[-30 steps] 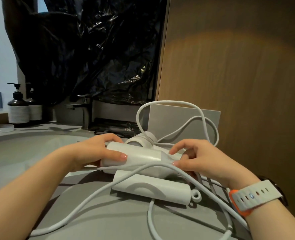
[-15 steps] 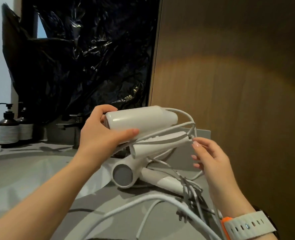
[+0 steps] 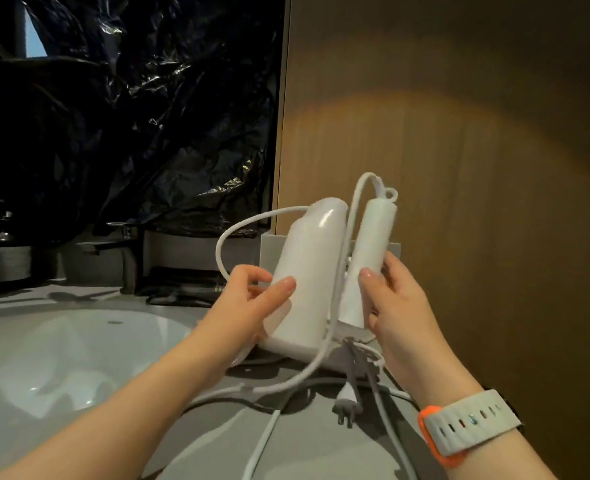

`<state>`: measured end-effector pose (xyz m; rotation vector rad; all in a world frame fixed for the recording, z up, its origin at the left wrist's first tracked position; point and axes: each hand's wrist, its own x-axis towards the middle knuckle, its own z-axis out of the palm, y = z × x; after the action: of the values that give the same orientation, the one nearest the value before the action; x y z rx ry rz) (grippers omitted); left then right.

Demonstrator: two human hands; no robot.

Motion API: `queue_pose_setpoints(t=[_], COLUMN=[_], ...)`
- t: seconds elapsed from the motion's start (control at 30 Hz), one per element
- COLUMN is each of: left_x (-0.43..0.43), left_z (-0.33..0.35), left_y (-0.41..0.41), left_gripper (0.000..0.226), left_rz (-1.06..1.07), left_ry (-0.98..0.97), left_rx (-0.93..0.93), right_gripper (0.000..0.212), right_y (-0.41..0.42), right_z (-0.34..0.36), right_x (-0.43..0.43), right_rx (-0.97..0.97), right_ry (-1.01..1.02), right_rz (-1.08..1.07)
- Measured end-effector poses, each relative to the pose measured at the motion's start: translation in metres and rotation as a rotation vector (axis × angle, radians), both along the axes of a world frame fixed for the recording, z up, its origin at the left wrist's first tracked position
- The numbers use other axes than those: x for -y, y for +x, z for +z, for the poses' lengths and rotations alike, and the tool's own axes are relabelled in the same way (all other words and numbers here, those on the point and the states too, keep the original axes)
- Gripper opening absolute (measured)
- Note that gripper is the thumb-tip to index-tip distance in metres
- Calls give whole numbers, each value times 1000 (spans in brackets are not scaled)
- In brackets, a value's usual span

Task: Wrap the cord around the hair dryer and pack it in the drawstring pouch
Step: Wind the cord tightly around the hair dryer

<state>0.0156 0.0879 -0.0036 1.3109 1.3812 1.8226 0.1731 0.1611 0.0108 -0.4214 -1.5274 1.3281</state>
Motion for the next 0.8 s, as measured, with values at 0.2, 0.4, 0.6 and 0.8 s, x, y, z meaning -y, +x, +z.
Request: queue_pose_setpoints(t=[0.2, 0.4, 0.6, 0.8], left_x=[9, 11, 11, 9], left_z=[2, 12, 8, 9], left_y=[-7, -16, -19, -12], left_gripper=[56, 60, 71, 77], left_rz=[-166, 113, 307, 281], left_ry=[27, 274, 265, 223], left_rx=[-59, 152, 88, 78], right_gripper=[38, 48, 12, 11], right_y=[-11, -26, -30, -31], right_z=[-5, -16, -17, -21], right_x=[13, 19, 28, 26], right_rx=[103, 267, 342, 462], right_ry=[213, 40, 183, 312], right_rz=[23, 52, -26, -92])
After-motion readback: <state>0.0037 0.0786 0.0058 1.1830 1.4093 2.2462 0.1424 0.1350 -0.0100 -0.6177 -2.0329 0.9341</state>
